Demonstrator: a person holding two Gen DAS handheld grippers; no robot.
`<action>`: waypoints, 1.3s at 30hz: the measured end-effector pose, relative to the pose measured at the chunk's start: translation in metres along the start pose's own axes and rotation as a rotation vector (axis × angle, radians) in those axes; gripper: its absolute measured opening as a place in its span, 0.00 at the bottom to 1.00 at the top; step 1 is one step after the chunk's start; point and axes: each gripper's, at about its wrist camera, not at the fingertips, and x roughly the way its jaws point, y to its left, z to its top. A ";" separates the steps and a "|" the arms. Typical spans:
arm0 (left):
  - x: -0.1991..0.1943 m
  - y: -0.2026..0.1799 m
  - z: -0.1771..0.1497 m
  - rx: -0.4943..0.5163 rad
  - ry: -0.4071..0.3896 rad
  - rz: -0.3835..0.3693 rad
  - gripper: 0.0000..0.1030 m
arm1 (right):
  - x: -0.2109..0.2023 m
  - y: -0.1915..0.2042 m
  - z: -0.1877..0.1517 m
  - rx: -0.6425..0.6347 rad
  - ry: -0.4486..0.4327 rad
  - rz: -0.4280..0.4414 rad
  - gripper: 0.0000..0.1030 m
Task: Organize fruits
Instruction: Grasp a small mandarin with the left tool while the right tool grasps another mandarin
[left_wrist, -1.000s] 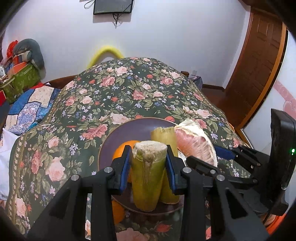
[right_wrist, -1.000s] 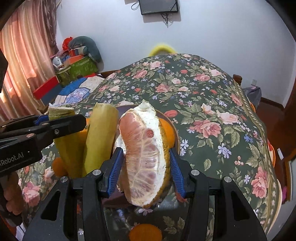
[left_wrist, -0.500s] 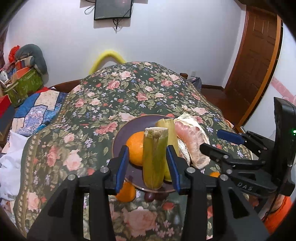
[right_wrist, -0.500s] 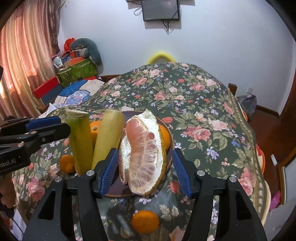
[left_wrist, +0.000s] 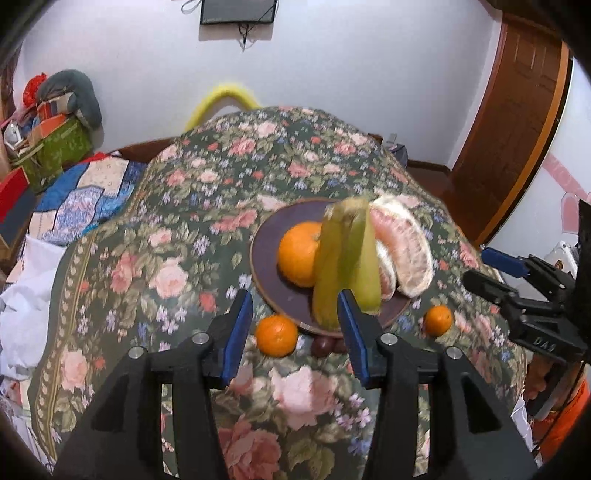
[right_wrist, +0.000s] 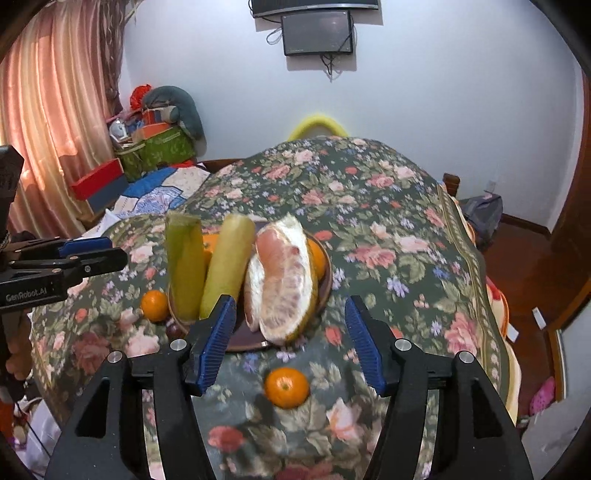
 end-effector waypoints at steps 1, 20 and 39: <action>0.003 0.003 -0.004 -0.003 0.014 -0.001 0.46 | 0.001 -0.001 -0.003 0.003 0.008 -0.003 0.56; 0.057 0.016 -0.042 -0.034 0.154 -0.021 0.46 | 0.028 -0.006 -0.054 0.037 0.123 -0.018 0.54; 0.066 0.010 -0.035 -0.020 0.122 0.014 0.34 | 0.028 -0.001 -0.045 0.031 0.102 0.052 0.30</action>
